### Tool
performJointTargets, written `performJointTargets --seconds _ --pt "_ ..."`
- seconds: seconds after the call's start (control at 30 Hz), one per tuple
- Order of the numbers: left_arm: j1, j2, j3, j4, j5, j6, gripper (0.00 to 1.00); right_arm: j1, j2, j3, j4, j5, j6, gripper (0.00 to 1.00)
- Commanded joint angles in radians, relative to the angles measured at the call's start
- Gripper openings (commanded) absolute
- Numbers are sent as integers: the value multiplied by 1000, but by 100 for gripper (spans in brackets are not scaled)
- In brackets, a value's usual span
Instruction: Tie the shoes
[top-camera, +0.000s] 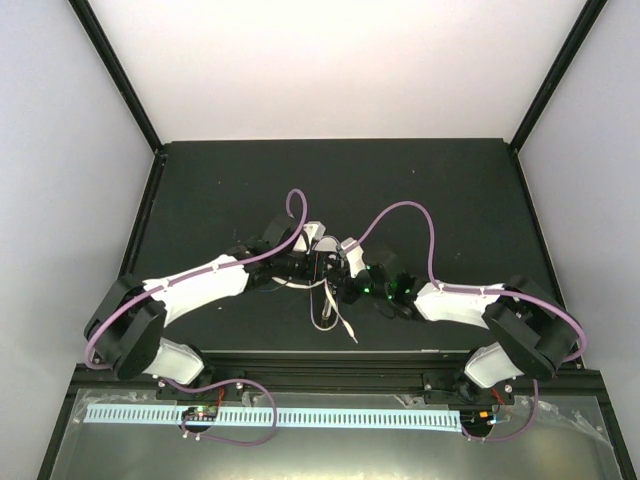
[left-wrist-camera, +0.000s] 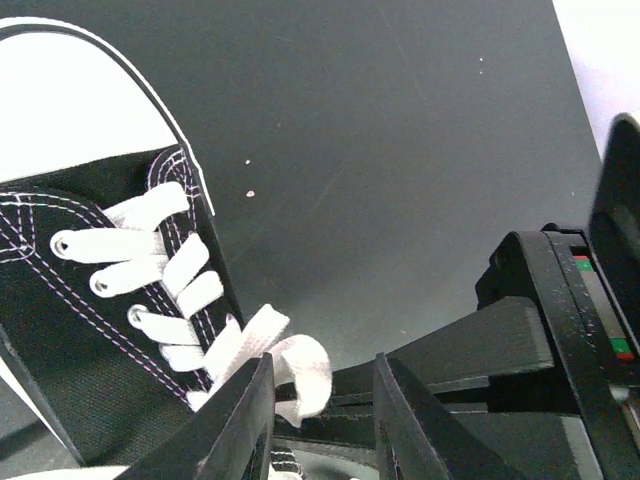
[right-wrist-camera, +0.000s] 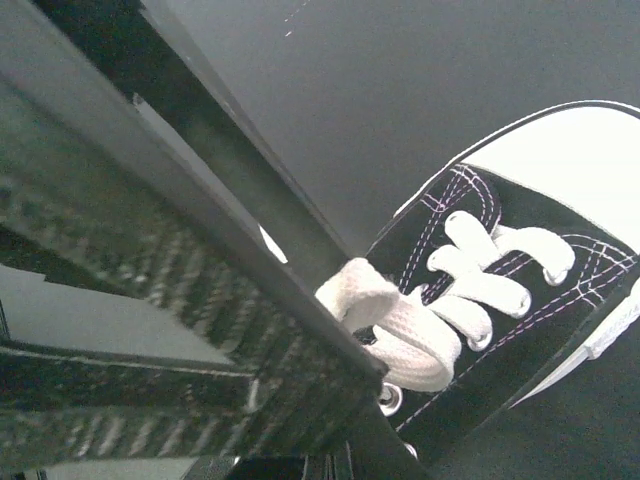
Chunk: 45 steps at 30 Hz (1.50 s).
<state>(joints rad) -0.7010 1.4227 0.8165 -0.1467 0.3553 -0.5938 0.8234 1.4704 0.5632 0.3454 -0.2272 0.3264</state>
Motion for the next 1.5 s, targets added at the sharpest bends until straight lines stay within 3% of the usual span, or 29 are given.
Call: performJointTargets --seconds 0.0,0.17,0.37,0.47,0.5,0.6,0.67,0.83,1.03,1.47 --pt "6 24 43 22 -15 0 29 -1 -30 -2 68 -17 -19 2" --pt "6 46 56 22 -27 10 27 -1 -30 0 68 -20 -24 2" --pt "5 51 65 14 -58 26 3 -2 -44 0 53 -21 -24 2" --pt "6 39 54 15 -81 31 2 0 -80 -4 32 -17 -27 3" --pt "6 30 46 21 -87 29 2 -1 -95 -5 18 -10 -28 8" --pt "6 -7 14 57 -92 23 2 -1 -160 -19 -29 20 -29 37" --pt "5 -25 -4 72 -86 22 2 -2 -218 -37 -67 45 -28 49" --pt "6 -43 -33 95 -48 21 2 -2 -318 -124 -119 35 -1 59" --pt "5 -63 -57 98 -34 23 2 15 -306 -274 38 -81 130 59" --pt "6 -59 -61 97 -12 23 1 41 -116 -261 196 -115 168 52"
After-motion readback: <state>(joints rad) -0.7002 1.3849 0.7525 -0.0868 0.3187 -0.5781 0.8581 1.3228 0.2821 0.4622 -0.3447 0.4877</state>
